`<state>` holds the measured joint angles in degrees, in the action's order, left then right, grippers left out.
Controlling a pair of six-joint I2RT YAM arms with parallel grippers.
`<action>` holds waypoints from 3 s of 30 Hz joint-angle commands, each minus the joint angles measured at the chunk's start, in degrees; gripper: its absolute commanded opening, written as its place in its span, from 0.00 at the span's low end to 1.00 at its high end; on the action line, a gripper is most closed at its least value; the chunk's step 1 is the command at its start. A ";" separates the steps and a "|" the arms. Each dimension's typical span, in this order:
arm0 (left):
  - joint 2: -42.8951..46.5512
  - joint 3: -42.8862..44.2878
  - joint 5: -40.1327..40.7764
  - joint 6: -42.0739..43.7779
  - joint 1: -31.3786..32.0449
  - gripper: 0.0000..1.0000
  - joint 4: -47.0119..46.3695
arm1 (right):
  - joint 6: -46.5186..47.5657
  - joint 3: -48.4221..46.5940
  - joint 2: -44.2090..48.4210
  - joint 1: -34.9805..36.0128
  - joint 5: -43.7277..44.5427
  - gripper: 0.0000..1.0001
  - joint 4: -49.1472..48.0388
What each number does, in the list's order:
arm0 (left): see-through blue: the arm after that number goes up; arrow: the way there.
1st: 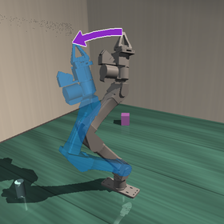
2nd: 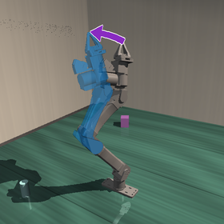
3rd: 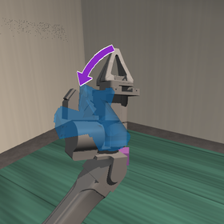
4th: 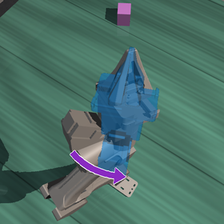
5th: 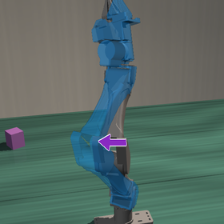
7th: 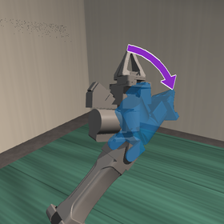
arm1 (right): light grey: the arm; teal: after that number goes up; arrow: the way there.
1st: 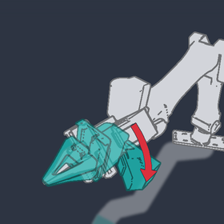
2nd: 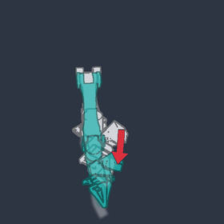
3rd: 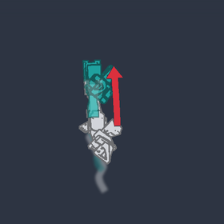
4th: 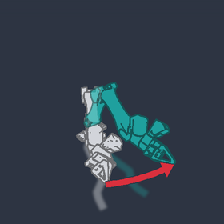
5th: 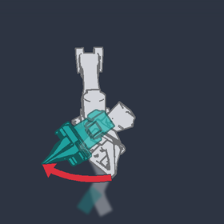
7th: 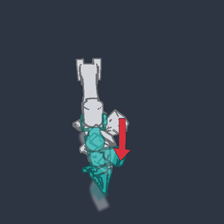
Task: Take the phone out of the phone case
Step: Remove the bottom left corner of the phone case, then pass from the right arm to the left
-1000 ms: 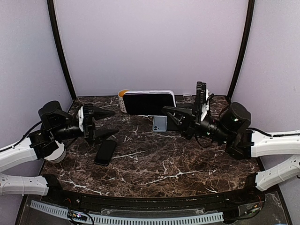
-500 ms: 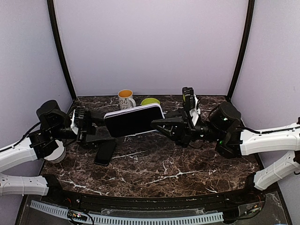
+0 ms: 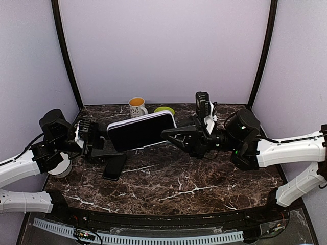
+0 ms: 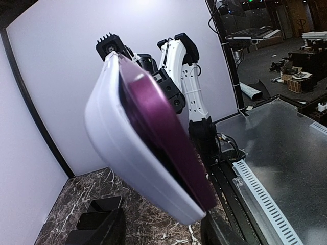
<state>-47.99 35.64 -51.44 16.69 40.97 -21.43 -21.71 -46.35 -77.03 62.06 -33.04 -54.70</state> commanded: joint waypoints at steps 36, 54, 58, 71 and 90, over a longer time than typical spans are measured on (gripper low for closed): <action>1.37 0.06 7.79 3.15 -0.43 0.45 -0.31 | -1.83 -4.43 -0.44 2.15 -12.36 0.00 4.18; 1.57 -0.65 19.36 7.11 -0.52 0.48 -0.06 | 7.32 -6.35 1.31 4.10 -6.14 0.00 16.86; 2.13 -1.23 16.11 10.96 -0.51 0.55 1.94 | 16.81 -6.45 5.37 2.62 6.78 0.00 24.82; 1.47 -0.73 15.97 18.47 -0.46 0.57 8.23 | 38.26 1.98 17.58 -1.72 13.85 0.00 27.15; 1.31 -2.26 -5.12 17.11 -0.46 0.44 6.31 | 44.07 -0.53 14.36 -1.93 2.65 0.00 30.33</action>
<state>-46.39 33.78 -52.40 34.22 40.71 -14.24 22.13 -43.38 -62.81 60.45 -27.33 -19.20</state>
